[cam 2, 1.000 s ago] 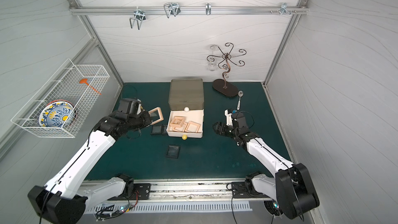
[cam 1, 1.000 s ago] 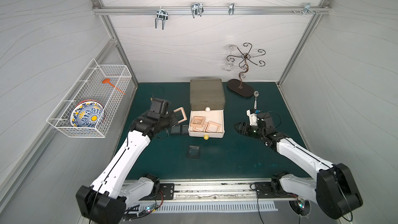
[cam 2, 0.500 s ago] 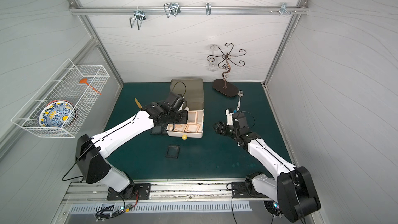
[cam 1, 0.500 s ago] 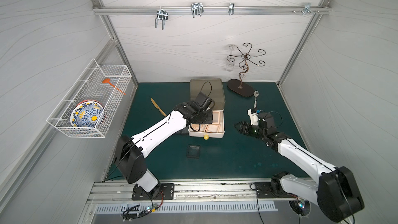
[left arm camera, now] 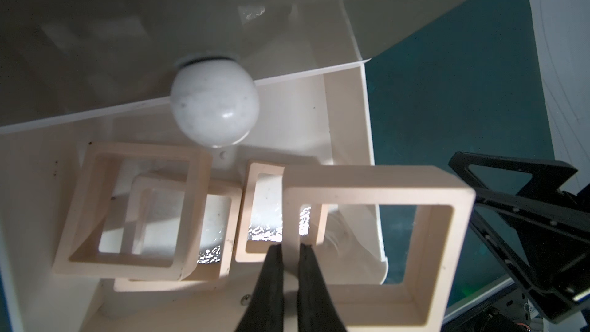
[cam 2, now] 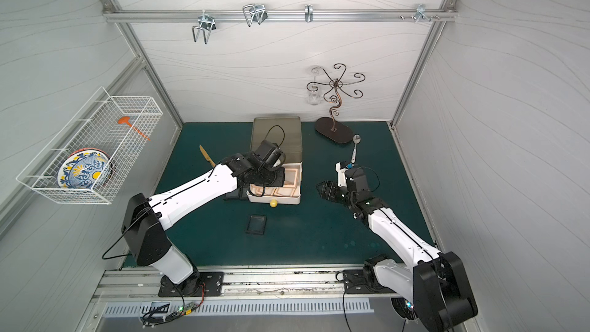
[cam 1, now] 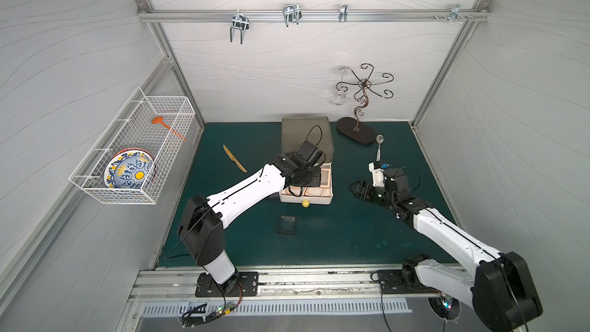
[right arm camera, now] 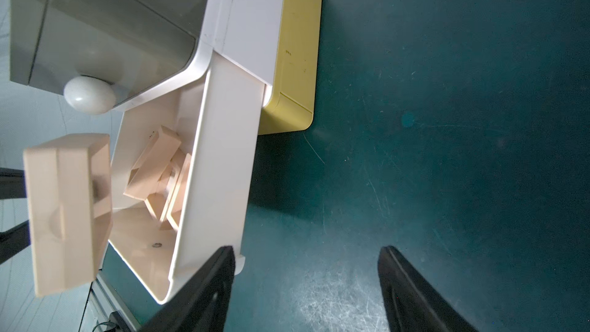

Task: Place the brooch boxes into the drawer by color
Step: Place the brooch box in the drawer.

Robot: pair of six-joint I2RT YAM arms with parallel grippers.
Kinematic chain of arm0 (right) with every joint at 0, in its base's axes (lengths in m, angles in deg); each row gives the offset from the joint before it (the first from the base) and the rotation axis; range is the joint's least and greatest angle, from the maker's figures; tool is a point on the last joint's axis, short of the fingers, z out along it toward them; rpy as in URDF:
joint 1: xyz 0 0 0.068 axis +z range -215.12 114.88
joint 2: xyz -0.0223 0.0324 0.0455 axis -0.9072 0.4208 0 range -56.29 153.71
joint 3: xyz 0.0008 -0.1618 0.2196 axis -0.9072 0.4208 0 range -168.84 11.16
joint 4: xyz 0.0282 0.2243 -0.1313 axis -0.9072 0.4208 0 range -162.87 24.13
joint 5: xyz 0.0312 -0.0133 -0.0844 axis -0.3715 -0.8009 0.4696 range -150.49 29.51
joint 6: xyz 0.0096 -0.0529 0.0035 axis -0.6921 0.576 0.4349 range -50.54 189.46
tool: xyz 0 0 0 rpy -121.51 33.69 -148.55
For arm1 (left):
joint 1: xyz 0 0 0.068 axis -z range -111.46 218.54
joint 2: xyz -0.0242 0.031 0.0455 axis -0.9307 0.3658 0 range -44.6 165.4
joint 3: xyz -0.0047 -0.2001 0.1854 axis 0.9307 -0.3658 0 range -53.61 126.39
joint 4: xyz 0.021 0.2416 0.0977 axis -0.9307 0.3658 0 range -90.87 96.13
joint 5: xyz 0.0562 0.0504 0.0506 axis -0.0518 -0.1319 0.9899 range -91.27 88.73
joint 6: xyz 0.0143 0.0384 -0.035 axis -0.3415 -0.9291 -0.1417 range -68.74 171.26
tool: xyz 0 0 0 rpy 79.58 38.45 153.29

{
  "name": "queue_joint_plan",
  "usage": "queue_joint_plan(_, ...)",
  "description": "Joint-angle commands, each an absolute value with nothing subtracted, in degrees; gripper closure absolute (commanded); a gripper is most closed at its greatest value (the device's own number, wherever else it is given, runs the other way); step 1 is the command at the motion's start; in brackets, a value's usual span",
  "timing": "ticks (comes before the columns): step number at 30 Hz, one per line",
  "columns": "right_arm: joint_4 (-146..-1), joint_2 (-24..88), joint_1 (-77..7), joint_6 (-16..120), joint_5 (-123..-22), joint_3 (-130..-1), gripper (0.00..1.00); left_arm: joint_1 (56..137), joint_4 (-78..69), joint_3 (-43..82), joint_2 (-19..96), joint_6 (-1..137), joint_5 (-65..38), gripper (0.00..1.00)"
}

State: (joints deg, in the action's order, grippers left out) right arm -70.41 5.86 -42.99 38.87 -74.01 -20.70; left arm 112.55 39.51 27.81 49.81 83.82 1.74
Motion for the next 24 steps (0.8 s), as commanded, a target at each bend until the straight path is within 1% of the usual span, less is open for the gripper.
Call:
queue_joint_plan(1,-69.38,4.61,-43.27,38.99,-73.45,-20.30,0.24,112.84,37.45,27.68,51.32,83.17,2.85,1.00)
queue_joint_plan(2,-69.32,4.51,-43.23,38.88,-73.50,-20.30,0.24,112.84,37.53,27.70,51.48,83.17,2.87,1.00)
queue_joint_plan(4,-69.18,4.20,-43.23,38.87,-73.47,-20.30,0.24,112.83,37.71,27.67,51.73,83.17,3.02,0.97)
queue_joint_plan(10,-68.99,3.63,-43.24,38.78,-73.40,-19.87,0.24,112.81,38.42,27.09,51.64,83.08,4.17,0.95)
queue_joint_plan(15,-68.70,2.94,-43.24,38.52,-73.68,-19.82,0.25,112.89,38.59,26.73,51.73,83.17,4.40,0.87)
queue_joint_plan(20,-67.28,1.30,-42.81,39.37,-76.14,-21.27,0.24,112.93,38.06,26.81,50.92,83.12,4.67,0.81)
queue_joint_plan(24,-66.08,0.76,-41.38,40.36,-77.27,-22.97,0.26,112.88,37.72,26.89,50.24,82.99,4.89,0.79)
